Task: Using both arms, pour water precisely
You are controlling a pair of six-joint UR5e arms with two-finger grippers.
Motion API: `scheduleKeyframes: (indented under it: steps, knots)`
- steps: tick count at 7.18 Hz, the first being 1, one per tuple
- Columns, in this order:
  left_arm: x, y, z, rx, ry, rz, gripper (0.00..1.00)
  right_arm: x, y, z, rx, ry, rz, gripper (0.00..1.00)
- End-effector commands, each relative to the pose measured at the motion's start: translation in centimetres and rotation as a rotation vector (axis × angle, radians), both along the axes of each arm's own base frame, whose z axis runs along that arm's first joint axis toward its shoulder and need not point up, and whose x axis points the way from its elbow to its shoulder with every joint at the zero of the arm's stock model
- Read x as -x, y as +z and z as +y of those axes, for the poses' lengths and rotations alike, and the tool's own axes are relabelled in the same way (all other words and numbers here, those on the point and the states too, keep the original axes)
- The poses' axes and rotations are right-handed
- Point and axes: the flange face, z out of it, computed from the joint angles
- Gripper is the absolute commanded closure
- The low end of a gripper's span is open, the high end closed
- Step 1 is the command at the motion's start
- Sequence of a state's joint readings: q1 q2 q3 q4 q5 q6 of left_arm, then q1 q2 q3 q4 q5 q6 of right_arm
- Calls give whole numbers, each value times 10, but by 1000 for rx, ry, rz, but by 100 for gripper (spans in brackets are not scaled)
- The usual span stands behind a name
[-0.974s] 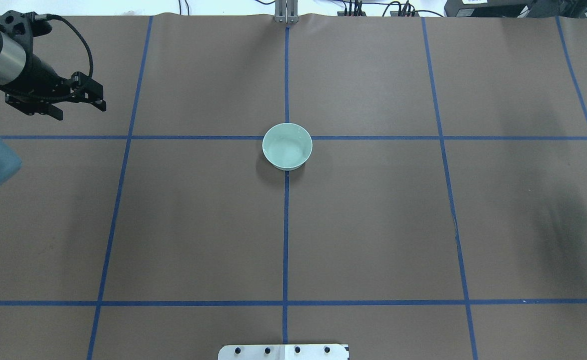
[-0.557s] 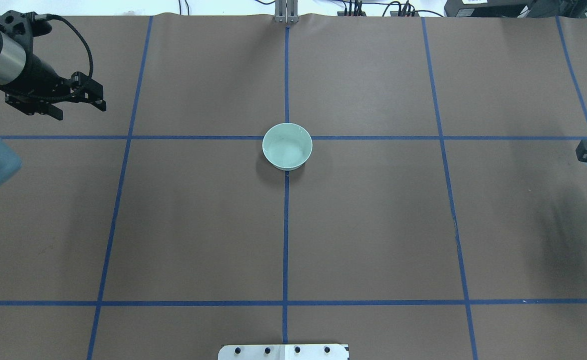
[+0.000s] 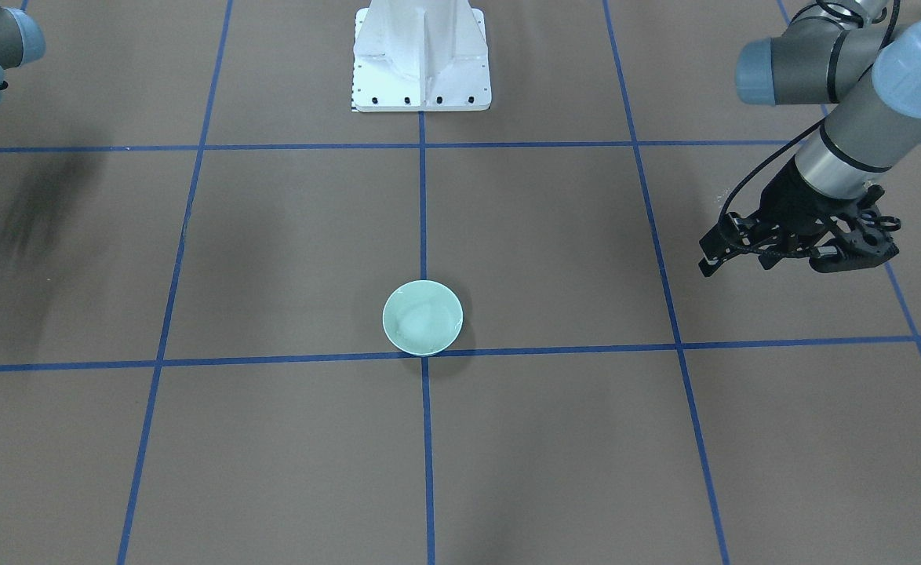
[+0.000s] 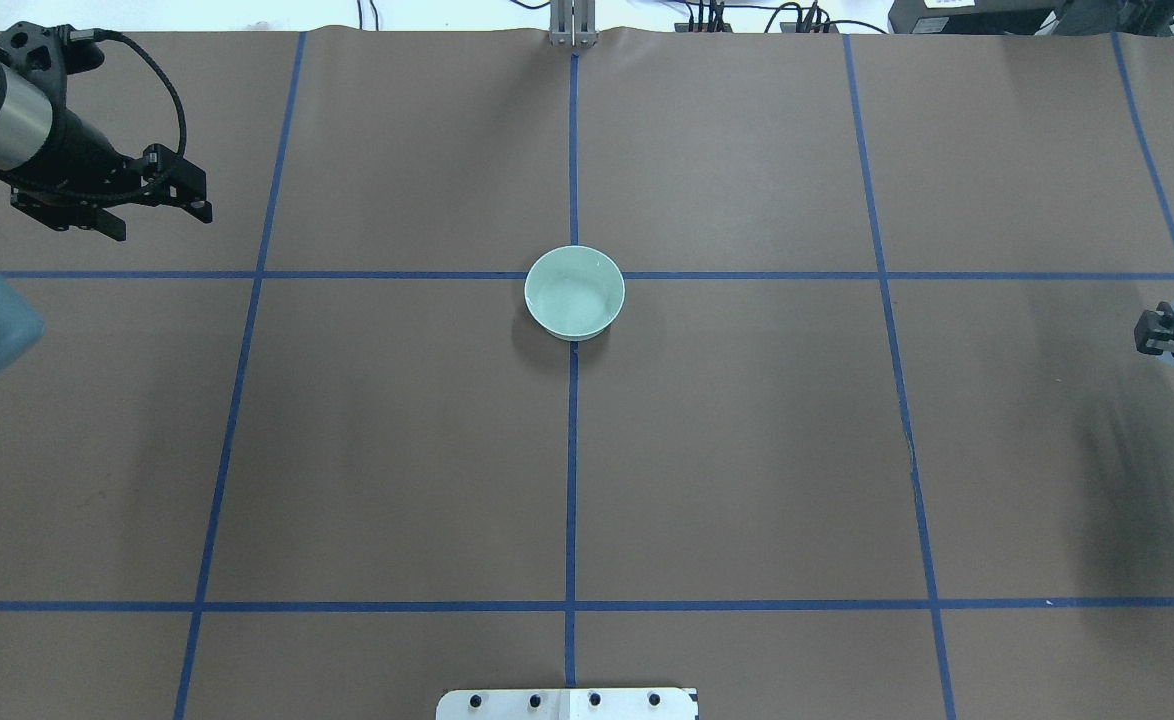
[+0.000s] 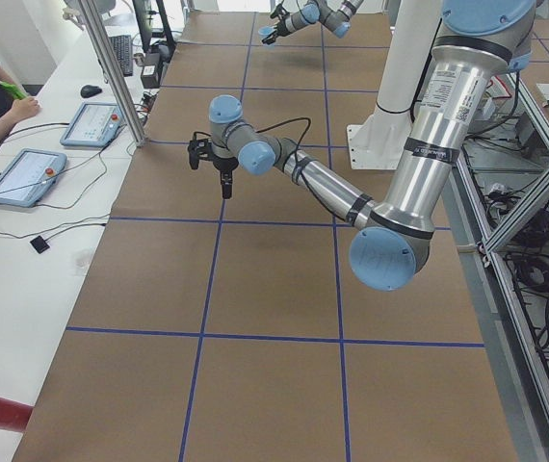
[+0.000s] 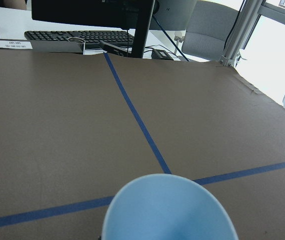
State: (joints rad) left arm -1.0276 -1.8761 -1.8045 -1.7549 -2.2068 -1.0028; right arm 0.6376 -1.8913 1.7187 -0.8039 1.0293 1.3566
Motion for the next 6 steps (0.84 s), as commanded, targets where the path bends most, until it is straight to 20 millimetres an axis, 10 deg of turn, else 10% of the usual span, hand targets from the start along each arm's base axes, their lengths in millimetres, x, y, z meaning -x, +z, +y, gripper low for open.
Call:
scheduleKeyframes:
  steps: [1,6]
  knots:
    - [0,0,0,0,1,0,0,2,10,15,16,-33,20,100]
    - [0,0,1,1,3,2,0,9,22,36,21,-37,17,96]
